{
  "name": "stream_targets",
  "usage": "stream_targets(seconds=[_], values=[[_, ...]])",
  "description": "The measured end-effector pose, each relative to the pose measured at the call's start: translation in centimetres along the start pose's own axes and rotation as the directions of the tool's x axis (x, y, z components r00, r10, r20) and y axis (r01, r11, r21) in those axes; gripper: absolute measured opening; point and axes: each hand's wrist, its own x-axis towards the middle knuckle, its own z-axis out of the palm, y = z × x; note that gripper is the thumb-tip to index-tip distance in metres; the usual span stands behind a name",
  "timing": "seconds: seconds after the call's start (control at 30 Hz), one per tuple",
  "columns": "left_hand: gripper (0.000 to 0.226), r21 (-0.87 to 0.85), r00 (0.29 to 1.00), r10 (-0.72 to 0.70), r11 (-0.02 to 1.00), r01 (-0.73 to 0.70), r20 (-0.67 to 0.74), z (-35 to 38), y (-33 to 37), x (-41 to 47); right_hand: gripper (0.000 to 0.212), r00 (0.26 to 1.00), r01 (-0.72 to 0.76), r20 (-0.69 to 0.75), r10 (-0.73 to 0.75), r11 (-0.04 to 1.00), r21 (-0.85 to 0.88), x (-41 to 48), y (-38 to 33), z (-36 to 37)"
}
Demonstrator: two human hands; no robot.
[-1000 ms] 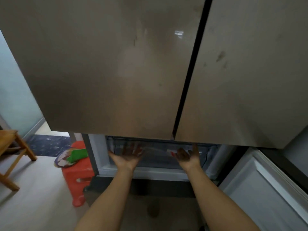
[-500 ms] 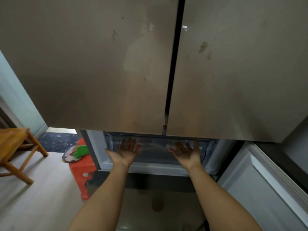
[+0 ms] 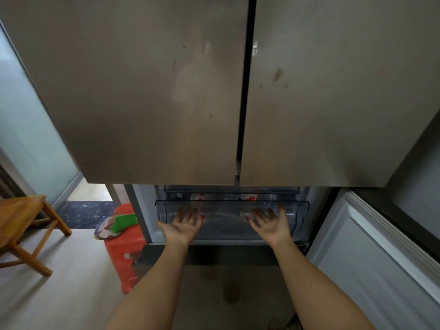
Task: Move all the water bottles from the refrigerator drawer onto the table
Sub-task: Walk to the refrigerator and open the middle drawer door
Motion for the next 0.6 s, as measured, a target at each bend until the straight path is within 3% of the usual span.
stream_targets(seconds=[0.17,0.37,0.6], values=[[0.082,0.035,0.999,-0.009,0.999,0.011,-0.035,-1.5,0.2,-2.2,0.056,0.999,0.032,0.003,-0.032,0.999,0.002,-2.7,1.1,-1.3],[0.079,0.081,0.998,-0.022,0.996,0.028,-0.066,-4.4,0.5,-5.4,0.054,0.995,0.098,0.009,-0.098,0.995,-0.008,-6.3,3.2,-4.2],[0.071,0.103,0.996,-0.02,0.994,0.029,-0.087,-9.0,0.4,-11.1,0.028,0.993,0.118,0.025,-0.117,0.993,-0.031,-11.8,6.0,-9.0]])
